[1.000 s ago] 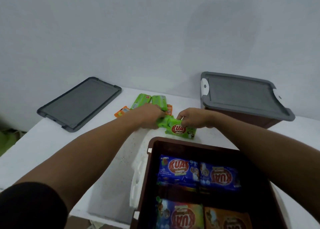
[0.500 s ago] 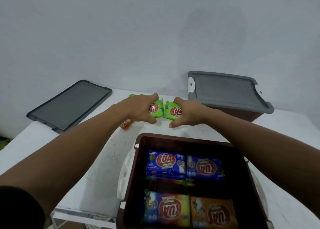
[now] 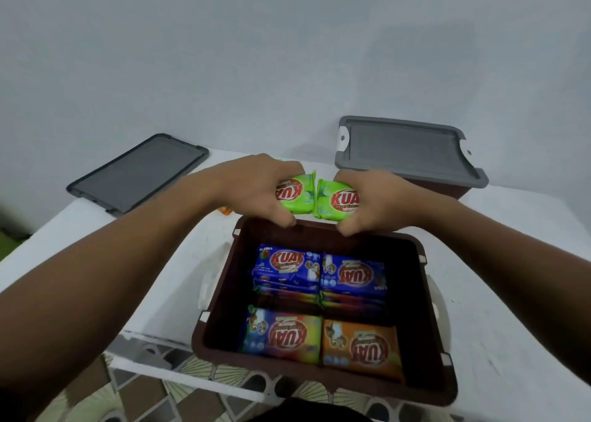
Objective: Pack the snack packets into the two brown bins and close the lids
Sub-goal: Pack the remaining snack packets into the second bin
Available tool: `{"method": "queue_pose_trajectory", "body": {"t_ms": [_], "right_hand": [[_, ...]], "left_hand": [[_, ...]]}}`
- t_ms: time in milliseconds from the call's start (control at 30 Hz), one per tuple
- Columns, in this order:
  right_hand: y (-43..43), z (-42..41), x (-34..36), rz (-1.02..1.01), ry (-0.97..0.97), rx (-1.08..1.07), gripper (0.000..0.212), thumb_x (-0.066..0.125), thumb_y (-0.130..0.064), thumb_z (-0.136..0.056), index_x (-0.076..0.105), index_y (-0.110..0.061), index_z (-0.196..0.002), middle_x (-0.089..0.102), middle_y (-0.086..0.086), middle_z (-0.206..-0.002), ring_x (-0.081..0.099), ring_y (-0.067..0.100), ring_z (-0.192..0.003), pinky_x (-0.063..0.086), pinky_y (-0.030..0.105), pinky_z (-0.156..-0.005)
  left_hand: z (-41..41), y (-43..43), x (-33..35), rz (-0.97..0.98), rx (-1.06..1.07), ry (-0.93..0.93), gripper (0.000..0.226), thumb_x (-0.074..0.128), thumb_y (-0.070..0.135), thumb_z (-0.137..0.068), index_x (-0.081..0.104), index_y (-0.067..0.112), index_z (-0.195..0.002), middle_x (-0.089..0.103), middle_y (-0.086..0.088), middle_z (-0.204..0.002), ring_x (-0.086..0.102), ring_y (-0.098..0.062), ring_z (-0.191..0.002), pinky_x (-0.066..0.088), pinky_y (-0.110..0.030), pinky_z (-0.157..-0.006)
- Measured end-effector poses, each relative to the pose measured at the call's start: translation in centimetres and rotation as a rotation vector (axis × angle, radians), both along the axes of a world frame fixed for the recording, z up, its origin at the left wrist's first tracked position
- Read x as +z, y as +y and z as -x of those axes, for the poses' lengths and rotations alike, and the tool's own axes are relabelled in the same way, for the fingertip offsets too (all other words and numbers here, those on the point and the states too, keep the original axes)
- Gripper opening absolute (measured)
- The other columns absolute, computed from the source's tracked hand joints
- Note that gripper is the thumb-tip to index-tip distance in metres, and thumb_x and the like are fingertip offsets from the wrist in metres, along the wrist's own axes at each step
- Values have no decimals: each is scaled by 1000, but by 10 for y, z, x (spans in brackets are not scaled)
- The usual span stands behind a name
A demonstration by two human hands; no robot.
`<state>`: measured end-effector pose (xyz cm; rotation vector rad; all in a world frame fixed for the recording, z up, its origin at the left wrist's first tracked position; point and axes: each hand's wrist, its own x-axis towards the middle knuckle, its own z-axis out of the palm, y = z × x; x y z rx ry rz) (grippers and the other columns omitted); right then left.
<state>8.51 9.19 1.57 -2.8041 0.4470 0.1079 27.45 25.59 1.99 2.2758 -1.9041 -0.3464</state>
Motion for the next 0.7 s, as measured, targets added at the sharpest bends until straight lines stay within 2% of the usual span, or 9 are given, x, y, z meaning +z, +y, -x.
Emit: {"method": "queue_pose_trajectory", "body": {"t_ms": [67,200,267,367,467,533,600,700], "right_hand": [[8,16,3,-49,13,1,56,81,-49,-62,51,-31,-107,65,-7,-90,62,11,-77,55,36,-69],[27,43,1,-129,85,32,59,83,-50,-62,50,-37,-110,67,-11,-97,66,8,-81,60,34,-70],[38,55,-4,-125,115,73,61,83,-52,-65,48,-38,-114,65,-14,-100,64,6,-85,59,30,-73],[53,72,-10,-129,158,87,62,82,-55,-66,46,-42,-114,62,-14,-99,61,3,-86,55,25,-73],[66,84,-20,-116,209,98,64,82,-54,-66,44,-42,-116,62,-14,-99,61,3,-85,51,19,-70],[72,89,-31,-77,206,113,71,81,-55,-66,47,-37,-126,64,-12,-103,62,5,-88,54,21,-75],[76,93,-41,-55,212,121,76,78,-58,-69,46,-34,-134,64,-10,-109,61,6,-90,56,26,-81],[79,96,-55,-76,242,123,74,77,-58,-70,47,-34,-133,64,-9,-111,61,8,-90,56,28,-82]], "left_hand": [[17,7,2,-38,-20,0,60,81,61,-64,53,34,-110,64,9,-87,61,-9,-77,49,-33,-67],[47,23,3,-133,-101,38,48,83,60,-67,50,36,-93,64,8,-77,59,-5,-67,41,-28,-58],[59,32,2,-209,-124,48,50,82,63,-67,50,39,-97,66,11,-81,61,-2,-71,43,-25,-59],[74,42,-4,-286,-167,20,56,81,66,-67,48,38,-101,64,11,-84,61,-4,-73,49,-30,-63],[87,48,-17,-348,-203,-3,56,79,64,-70,47,36,-106,62,9,-83,60,-6,-71,47,-29,-59],[94,52,-29,-373,-202,-40,59,78,62,-72,48,31,-113,58,9,-83,56,-7,-70,43,-27,-56],[99,54,-39,-403,-194,-63,65,77,64,-72,47,29,-118,55,9,-88,55,-11,-75,47,-31,-62],[102,55,-52,-463,-172,-7,66,78,61,-74,46,30,-122,56,8,-101,56,-15,-85,53,-37,-73]]}}
